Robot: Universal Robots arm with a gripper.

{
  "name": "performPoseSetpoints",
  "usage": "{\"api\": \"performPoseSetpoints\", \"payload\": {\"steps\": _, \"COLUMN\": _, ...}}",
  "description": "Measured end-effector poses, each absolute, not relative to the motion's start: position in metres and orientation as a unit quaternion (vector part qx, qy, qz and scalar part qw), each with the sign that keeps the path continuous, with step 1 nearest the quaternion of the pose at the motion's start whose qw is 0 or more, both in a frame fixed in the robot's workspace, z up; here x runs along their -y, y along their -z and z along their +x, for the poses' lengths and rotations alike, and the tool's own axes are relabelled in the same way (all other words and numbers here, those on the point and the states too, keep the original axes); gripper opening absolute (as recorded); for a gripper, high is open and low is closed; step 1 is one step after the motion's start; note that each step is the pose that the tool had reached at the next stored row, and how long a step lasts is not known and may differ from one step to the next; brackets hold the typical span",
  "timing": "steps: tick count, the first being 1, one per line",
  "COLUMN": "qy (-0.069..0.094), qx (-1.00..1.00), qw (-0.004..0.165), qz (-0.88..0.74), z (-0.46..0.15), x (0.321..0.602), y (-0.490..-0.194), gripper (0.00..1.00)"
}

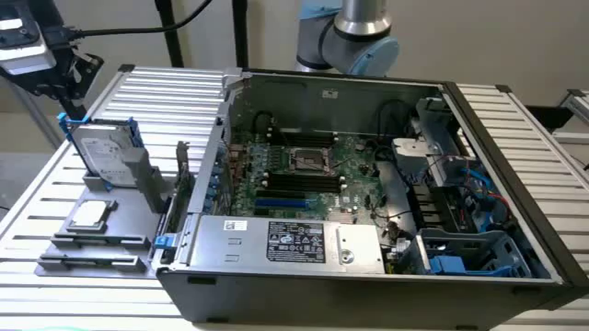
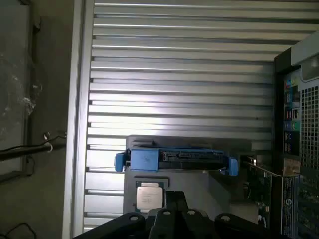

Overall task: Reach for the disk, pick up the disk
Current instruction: 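Pick up the disk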

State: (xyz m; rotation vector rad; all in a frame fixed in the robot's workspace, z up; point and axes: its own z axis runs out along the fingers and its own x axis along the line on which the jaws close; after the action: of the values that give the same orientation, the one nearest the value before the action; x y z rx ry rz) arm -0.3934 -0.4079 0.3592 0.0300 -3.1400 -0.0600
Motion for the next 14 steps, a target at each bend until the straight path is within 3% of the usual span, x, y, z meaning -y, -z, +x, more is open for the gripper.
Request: {"api": "performPoseSetpoints", "payload": {"steps": 14, "qy": 0.019, "qx": 1.000, "qw": 0.000, "qz": 0.010, "z": -0.3934, "x": 0.4079, "y": -0.3593, "gripper": 0.11}}
